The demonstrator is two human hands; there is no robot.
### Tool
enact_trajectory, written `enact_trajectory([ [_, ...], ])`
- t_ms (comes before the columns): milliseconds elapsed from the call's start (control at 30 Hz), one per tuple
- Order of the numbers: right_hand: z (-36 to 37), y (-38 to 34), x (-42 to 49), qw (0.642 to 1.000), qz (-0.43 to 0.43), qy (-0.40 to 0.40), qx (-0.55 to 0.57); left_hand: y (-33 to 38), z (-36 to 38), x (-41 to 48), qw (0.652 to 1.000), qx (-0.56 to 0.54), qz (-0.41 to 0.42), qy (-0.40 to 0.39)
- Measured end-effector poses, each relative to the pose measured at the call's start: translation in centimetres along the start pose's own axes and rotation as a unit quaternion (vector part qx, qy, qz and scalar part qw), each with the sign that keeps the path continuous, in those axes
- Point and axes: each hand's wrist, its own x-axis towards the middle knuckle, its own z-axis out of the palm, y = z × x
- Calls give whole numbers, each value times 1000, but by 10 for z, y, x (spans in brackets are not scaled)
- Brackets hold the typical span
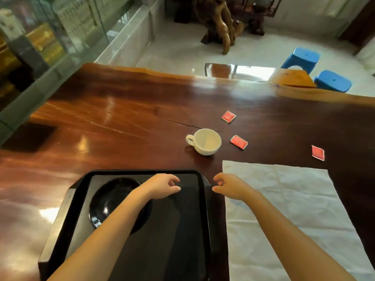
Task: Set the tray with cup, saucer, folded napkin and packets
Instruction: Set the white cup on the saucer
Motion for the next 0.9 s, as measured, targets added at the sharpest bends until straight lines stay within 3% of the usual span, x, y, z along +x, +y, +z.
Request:
enact_trajectory([
  [267,-25,20,53,1000,8,4,-21,20,-33,57,999,25,-16,28],
  [433,-34,25,96,997,-5,63,38,25,-47,101,993,-17,-40,114],
  [533,-32,30,117,992,-2,96,82,26,-44,128,990,-42,-54,124],
  [733,-30,30,146,980,-34,138,137,30,-43,161,980,-51,-30,192],
  [900,-28,31,152,955,-91,145,244,37,-39,176,933,-284,-19,220],
])
